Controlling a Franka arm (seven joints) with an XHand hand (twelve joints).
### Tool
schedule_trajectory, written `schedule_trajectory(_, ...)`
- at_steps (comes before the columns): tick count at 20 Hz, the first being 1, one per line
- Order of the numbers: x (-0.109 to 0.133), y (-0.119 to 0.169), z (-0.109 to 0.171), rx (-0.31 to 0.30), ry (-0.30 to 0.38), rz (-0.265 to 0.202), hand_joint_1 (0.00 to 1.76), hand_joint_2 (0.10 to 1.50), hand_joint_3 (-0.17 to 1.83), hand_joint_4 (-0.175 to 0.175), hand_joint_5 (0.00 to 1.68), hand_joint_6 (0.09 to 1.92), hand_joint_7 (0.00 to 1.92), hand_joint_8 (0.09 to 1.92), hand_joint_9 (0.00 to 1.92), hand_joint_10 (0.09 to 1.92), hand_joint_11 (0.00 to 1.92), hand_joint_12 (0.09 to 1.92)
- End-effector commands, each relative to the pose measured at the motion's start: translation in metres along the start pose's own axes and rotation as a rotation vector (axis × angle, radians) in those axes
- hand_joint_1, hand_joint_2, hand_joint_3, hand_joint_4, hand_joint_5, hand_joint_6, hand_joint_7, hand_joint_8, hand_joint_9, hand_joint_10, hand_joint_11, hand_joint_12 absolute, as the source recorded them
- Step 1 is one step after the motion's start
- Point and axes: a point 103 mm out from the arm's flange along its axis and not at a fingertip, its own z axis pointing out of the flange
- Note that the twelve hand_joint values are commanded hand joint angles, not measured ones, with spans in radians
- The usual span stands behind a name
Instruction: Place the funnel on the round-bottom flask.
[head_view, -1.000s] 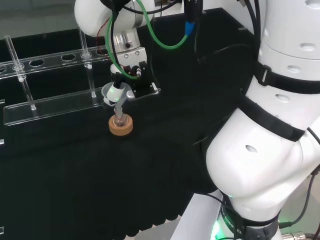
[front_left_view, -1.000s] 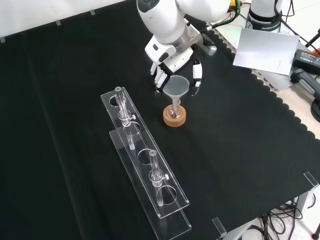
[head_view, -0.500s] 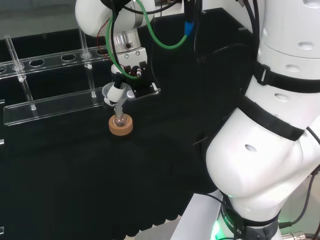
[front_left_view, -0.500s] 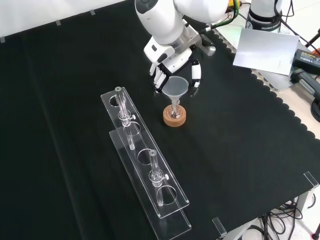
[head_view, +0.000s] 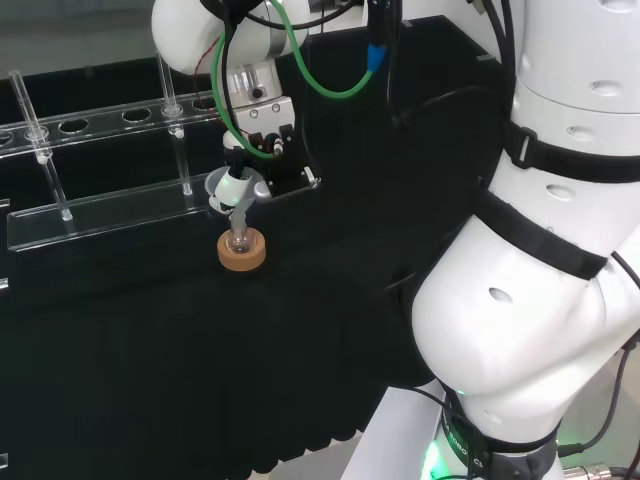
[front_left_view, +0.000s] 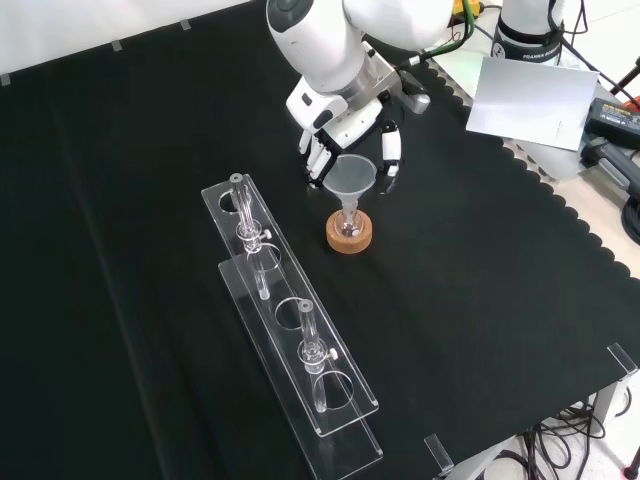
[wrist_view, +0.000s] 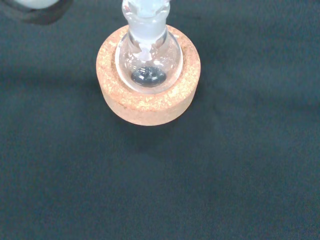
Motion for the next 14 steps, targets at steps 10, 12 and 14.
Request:
schedule_trajectory(10, 0.001, -0.0045, 0.0004, 0.029, -0.014, -0.033, 0.73, 0.68, 0.54, -0.056, 0.41, 0.34, 0.42, 0.76, 0.76, 0.55, 0.51, 1.29)
schedule_trajectory(12, 0.0018, -0.0053, 0.0004, 0.034, -0.019, -0.039, 0.72, 0.67, 0.54, -0.057, 0.4, 0.31, 0.39, 0.76, 0.73, 0.57, 0.49, 1.3)
schedule_trajectory(14, 0.0022, -0.0061, 0.0006, 0.039, -0.02, -0.046, 0.7, 0.66, 0.52, -0.058, 0.39, 0.29, 0.35, 0.76, 0.71, 0.58, 0.47, 1.31)
